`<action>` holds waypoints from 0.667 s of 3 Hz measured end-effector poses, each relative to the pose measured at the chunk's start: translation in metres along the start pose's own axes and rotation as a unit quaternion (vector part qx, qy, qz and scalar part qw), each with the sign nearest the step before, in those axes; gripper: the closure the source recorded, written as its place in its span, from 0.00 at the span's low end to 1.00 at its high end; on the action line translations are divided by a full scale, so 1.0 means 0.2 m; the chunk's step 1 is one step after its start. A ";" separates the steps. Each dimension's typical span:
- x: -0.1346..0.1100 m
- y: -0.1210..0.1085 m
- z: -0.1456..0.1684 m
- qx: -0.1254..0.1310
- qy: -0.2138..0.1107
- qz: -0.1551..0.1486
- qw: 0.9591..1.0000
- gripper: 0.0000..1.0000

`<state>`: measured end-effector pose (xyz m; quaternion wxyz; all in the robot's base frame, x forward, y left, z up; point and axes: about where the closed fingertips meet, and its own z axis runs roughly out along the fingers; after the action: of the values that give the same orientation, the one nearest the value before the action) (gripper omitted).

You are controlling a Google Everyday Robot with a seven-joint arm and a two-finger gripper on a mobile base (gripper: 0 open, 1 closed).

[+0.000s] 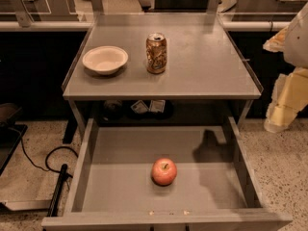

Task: Pick apple from top drawer and place on counter

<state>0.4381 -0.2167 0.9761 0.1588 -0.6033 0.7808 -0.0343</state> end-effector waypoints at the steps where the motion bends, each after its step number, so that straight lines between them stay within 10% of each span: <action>1: 0.00 0.00 0.00 0.000 0.000 0.000 1.000 0.00; 2: 0.02 0.01 0.06 -0.004 -0.024 0.008 1.000 0.00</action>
Offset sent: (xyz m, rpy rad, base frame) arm 0.0040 -0.0045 -0.0387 0.1371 0.0141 -0.0028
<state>0.4395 -0.2178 0.9635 0.1750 -0.5985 0.7816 -0.0153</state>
